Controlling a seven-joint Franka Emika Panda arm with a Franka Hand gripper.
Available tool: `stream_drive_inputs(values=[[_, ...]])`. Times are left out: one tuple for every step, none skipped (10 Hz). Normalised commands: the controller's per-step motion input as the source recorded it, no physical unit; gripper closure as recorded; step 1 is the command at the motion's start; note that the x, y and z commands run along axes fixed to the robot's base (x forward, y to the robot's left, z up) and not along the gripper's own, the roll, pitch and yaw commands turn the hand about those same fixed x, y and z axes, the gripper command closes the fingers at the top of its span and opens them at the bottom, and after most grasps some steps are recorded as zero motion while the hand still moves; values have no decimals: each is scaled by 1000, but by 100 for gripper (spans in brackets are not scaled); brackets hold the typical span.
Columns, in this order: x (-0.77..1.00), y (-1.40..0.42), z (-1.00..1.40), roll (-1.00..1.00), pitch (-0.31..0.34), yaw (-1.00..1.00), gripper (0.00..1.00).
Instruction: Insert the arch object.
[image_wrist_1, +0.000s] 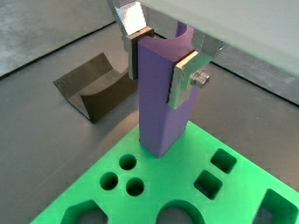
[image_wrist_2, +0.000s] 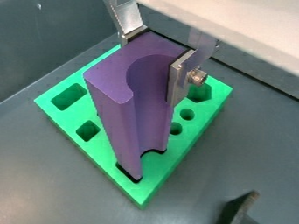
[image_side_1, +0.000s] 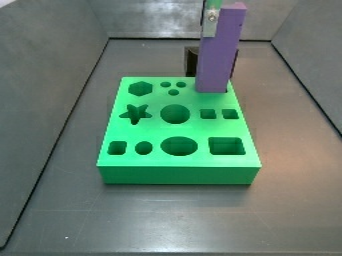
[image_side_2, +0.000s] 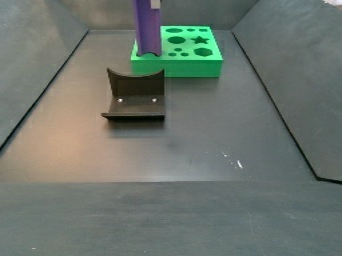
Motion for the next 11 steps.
stream_drive_inputs(values=[[9, 91, -143, 60, 0, 51, 100], [94, 0, -149, 0, 0, 0, 100], [43, -40, -140, -63, 0, 0, 100], [17, -71, -120, -106, 0, -6, 100], [0, -86, -114, -110, 0, 0, 100], [0, -86, -117, -113, 0, -3, 100], [71, -97, -160, -51, 0, -14, 100], [0, -20, -229, 0, 0, 0, 100], [126, 0, -371, 43, 0, 91, 100], [151, -26, -371, 83, 0, 43, 100], [86, -31, -346, 109, 0, 29, 100]])
